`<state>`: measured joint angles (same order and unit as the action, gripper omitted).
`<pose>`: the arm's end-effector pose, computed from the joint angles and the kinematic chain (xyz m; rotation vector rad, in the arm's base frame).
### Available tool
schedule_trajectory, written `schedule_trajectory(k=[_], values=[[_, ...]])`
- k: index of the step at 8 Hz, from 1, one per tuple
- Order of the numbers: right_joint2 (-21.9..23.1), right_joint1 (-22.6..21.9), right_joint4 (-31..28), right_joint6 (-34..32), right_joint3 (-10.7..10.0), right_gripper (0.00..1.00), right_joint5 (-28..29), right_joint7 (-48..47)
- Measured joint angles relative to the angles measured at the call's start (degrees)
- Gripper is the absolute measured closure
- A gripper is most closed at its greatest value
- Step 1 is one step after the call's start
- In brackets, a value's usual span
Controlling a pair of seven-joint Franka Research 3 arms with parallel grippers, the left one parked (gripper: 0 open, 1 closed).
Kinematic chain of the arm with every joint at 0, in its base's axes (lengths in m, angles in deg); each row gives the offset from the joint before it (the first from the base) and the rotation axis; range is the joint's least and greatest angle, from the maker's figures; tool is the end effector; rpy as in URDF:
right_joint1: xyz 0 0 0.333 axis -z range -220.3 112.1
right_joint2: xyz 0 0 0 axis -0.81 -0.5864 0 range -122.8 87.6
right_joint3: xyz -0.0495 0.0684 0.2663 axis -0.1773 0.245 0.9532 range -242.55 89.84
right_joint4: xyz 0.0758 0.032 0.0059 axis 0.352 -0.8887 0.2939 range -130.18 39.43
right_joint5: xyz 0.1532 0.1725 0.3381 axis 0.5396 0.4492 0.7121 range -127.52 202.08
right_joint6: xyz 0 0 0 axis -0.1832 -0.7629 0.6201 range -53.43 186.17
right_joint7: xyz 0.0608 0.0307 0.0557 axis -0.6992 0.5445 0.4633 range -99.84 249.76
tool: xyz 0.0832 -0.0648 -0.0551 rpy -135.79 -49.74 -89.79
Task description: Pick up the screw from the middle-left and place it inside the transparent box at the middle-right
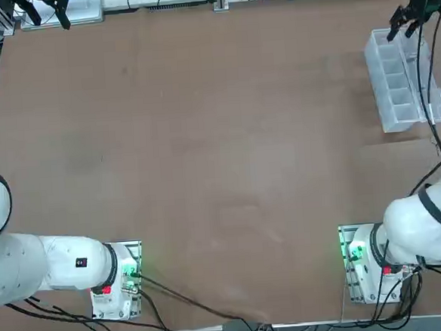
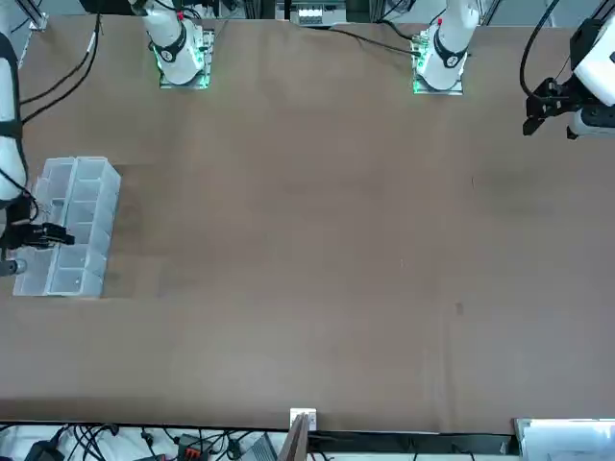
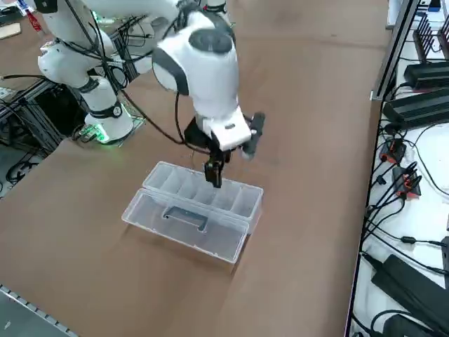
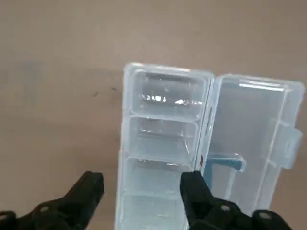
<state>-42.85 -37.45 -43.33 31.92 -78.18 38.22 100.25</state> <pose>0.6382 -0.2096 0.3330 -3.1064 -0.1790 0.1036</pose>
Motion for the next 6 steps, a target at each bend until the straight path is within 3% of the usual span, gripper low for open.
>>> schedule_trajectory(k=[6], values=[[12.5, -5.3, 6.8, -12.0, 1.4, 0.0, 0.3, -9.0]])
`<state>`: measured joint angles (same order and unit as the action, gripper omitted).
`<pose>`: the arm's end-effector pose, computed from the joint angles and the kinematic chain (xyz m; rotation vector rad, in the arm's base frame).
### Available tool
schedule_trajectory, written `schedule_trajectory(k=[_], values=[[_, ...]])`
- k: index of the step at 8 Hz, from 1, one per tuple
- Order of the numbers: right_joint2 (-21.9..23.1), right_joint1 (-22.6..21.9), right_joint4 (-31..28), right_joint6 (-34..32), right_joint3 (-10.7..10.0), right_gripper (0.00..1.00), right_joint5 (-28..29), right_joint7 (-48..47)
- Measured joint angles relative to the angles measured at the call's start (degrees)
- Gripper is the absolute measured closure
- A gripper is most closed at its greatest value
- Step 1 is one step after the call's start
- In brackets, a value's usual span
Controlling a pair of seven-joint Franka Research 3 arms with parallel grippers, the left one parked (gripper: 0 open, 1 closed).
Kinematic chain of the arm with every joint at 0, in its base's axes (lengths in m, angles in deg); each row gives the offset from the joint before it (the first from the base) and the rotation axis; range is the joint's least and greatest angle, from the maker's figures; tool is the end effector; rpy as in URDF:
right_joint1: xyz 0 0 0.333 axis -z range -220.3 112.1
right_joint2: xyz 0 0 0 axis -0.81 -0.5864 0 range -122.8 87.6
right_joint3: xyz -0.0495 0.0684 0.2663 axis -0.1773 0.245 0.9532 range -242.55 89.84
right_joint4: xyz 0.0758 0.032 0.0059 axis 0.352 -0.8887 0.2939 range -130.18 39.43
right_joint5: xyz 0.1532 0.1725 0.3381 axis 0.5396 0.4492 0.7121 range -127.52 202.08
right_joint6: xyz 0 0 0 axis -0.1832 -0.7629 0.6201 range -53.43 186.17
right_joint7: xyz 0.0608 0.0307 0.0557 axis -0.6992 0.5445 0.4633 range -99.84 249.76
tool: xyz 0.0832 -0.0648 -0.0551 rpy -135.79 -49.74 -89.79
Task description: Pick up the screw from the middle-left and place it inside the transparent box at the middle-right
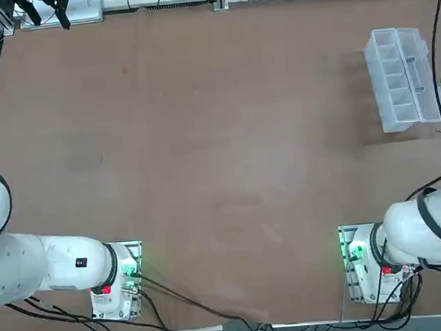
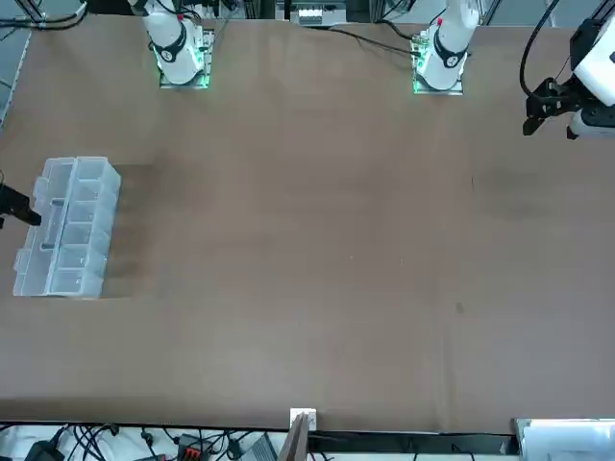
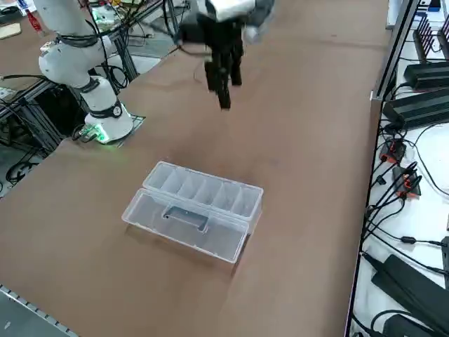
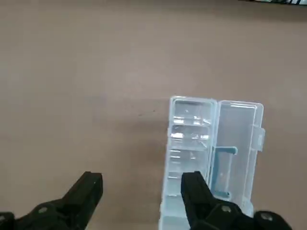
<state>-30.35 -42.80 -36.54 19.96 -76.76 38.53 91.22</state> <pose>0.6307 -0.1279 0.5178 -3.1318 -0.1206 -0.0919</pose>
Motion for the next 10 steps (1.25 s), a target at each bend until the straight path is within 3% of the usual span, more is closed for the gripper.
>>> schedule_trajectory(k=[3, 5, 10], values=[[4.6, -2.0, 0.1, -6.0, 0.1, 0.0, 0.0, -1.4], [7.1, -6.1, -0.3, -9.2, 0.2, 0.0, -0.1, -6.8], [15.6, -12.9, -8.3, -11.0, -1.8, 0.0, -0.2, -14.1]])
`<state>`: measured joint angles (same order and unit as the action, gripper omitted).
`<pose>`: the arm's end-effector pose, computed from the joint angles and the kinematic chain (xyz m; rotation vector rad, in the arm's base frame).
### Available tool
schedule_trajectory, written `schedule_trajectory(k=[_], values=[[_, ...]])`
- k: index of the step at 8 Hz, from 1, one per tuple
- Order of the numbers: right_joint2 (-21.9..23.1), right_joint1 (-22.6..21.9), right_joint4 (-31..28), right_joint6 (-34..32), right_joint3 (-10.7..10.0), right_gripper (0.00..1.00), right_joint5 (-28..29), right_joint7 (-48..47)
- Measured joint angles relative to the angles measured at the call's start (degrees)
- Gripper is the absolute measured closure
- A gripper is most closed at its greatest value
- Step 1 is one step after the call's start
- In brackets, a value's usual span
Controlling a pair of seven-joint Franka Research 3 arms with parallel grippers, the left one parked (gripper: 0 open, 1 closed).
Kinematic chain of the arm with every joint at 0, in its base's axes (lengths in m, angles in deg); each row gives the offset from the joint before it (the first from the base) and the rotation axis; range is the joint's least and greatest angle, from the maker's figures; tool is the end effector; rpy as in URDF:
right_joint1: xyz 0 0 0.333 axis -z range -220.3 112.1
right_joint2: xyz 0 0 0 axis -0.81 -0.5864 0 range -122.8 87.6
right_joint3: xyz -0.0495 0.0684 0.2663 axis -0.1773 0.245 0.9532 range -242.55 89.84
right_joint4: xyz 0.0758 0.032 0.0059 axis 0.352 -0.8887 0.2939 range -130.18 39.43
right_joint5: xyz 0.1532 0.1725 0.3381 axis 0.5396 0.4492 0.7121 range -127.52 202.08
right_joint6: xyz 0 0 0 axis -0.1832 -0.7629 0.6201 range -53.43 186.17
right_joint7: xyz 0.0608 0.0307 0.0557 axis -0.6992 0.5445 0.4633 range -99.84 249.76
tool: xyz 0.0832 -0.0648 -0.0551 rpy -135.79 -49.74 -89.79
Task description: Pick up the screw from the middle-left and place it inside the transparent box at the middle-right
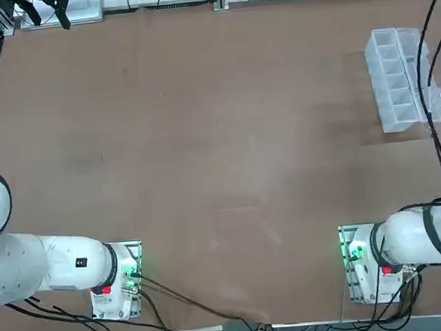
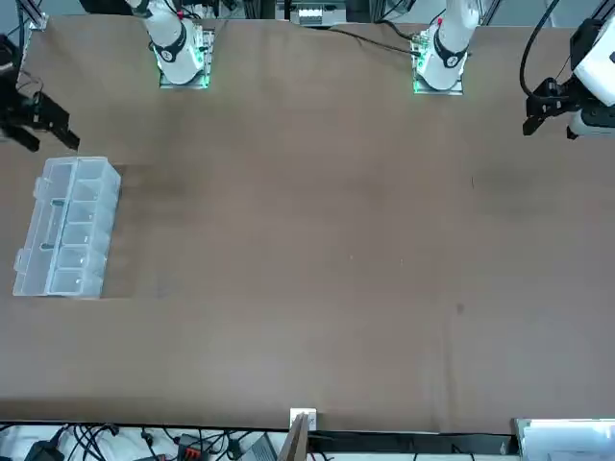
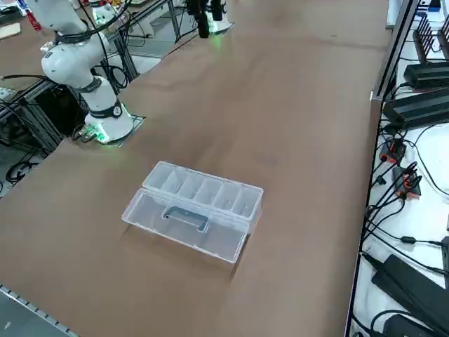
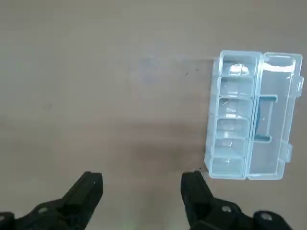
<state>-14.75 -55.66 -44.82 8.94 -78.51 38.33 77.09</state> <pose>0.5534 -0.0039 0.5922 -3.1208 -0.0428 0.0135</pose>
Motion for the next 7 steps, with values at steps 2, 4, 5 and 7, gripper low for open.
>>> schedule_trajectory(k=[2, 4, 5, 7], values=[[0.5, -0.6, -0.1, -0.3, -0.1, 0.0, 0.0, -1.1], [0.6, -0.7, 0.0, -0.3, -0.1, 0.0, 0.0, -1.1], [0.6, -0.7, 0.0, -0.3, -0.2, 0.0, 0.0, -1.2], [0.6, -0.7, 0.0, -0.6, -0.4, 0.0, 0.0, -1.2]])
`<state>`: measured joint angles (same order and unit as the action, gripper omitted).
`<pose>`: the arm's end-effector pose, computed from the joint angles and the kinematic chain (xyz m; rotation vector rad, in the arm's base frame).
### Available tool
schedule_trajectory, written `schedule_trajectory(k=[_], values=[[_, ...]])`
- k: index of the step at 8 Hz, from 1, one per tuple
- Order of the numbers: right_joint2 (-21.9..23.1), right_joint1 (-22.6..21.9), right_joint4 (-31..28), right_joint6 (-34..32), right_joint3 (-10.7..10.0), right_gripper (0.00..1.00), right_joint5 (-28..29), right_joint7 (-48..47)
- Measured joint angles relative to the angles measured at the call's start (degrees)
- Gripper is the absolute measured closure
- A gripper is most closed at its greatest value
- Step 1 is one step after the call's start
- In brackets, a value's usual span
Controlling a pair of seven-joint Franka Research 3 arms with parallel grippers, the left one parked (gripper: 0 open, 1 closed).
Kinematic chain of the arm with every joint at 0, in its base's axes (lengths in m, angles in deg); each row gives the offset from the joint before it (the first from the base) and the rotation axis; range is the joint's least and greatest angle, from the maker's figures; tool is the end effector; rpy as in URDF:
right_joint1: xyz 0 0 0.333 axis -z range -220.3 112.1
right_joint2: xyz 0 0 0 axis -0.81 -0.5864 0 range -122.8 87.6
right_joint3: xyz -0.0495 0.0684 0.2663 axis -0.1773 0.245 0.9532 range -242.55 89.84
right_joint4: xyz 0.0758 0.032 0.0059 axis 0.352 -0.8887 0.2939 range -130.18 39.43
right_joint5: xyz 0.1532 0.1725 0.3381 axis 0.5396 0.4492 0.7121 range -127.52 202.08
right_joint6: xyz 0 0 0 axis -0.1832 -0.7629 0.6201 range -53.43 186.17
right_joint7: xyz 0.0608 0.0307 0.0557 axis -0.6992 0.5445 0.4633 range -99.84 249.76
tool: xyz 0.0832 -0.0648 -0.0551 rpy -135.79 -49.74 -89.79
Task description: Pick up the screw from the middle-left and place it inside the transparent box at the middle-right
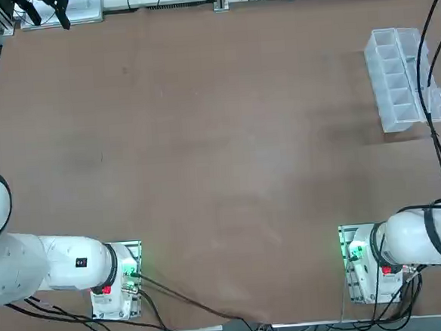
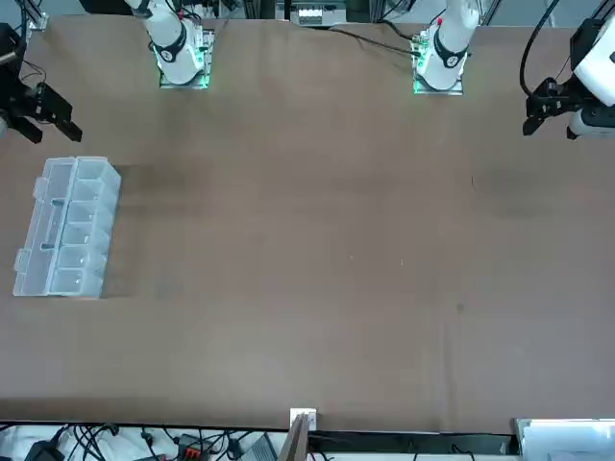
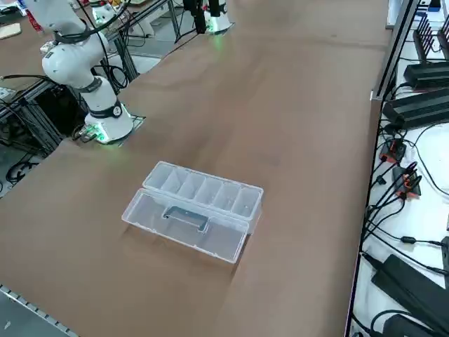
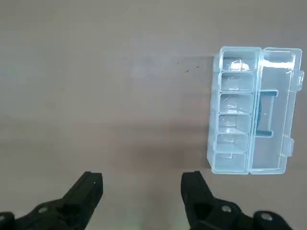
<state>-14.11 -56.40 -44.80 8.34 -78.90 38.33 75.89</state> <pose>0.5492 -0.0007 0.5976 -3.1204 -0.0200 0.0123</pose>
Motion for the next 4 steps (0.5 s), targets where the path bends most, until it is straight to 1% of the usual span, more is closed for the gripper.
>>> schedule_trajectory(k=[4], values=[[-0.1, 0.0, 0.0, -0.8, 0.0, 0.0, 0.0, -1.1]])
